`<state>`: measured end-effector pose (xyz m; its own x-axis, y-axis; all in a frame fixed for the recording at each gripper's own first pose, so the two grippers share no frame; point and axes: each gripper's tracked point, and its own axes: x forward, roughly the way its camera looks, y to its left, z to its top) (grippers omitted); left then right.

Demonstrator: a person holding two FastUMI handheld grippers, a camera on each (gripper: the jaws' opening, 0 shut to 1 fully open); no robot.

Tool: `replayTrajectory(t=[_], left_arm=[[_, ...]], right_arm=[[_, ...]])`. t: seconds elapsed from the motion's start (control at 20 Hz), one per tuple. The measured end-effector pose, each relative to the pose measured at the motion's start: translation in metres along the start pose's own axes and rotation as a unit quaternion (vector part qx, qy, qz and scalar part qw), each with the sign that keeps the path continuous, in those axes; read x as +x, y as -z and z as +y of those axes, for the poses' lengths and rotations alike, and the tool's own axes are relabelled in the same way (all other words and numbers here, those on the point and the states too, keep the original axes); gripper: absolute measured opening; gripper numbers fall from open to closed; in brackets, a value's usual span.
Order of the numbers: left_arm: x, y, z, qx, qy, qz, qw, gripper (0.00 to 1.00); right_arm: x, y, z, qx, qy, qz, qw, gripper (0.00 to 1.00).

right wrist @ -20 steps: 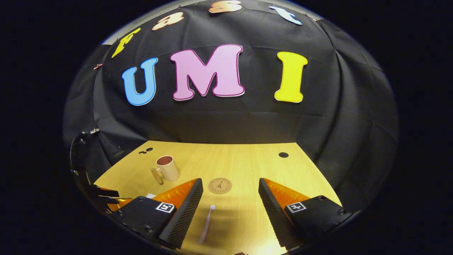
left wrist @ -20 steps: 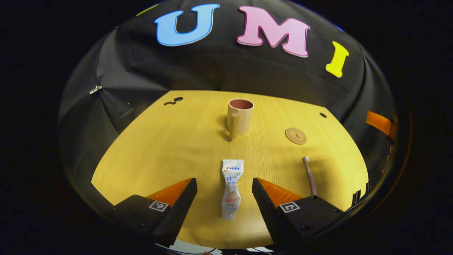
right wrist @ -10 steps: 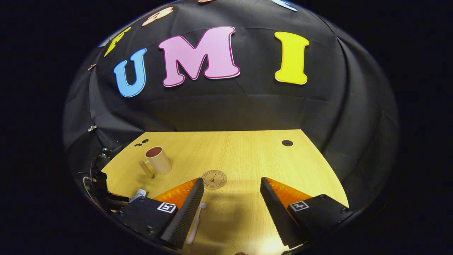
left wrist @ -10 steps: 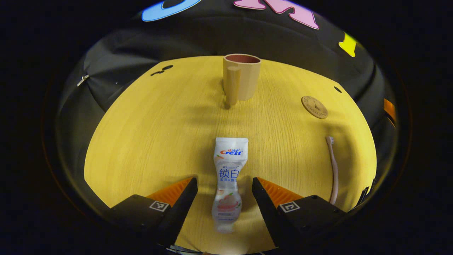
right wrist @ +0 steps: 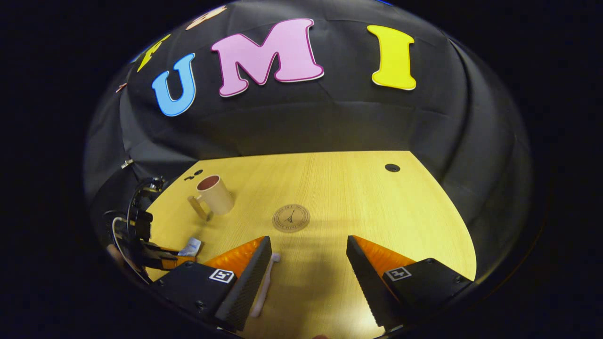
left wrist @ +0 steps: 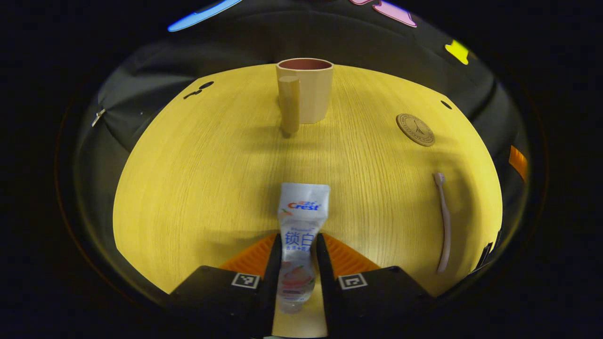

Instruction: Put the toothbrush and toothpaste on the desktop into the cup, then pick up the cup and place it on the coaster on the desktop.

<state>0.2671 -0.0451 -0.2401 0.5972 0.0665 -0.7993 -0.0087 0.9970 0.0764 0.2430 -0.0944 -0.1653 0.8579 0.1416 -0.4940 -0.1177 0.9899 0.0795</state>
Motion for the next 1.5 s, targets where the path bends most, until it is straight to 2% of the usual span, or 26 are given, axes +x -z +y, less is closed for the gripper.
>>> replayTrajectory(t=[0.05,0.1,0.45,0.75,1.15,1.5], left_arm=[[-0.002,0.0,0.0,-0.002,-0.001,0.002,1.0,0.46],[-0.002,0.0,-0.001,-0.001,0.0,0.003,1.0,0.36],[-0.004,0.0,0.002,0.009,0.039,-0.003,0.999,0.23],[-0.029,0.006,0.012,-0.002,0.08,-0.015,0.997,0.23],[-0.073,0.015,0.036,-0.011,0.098,-0.046,0.994,0.23],[-0.088,0.029,0.052,-0.01,0.098,-0.049,0.994,0.23]], right_arm=[[-0.001,0.006,0.001,0.002,0.003,0.008,1.0,0.99],[-0.003,0.012,0.003,0.004,0.005,0.017,1.0,0.99],[-0.003,0.057,0.026,-0.004,0.015,0.075,0.997,0.99],[0.01,0.077,0.039,0.026,0.046,0.107,0.993,0.99],[0.03,0.11,0.063,0.0,0.057,0.153,0.987,0.99],[0.046,0.138,0.067,-0.004,0.076,0.197,0.977,0.98]])
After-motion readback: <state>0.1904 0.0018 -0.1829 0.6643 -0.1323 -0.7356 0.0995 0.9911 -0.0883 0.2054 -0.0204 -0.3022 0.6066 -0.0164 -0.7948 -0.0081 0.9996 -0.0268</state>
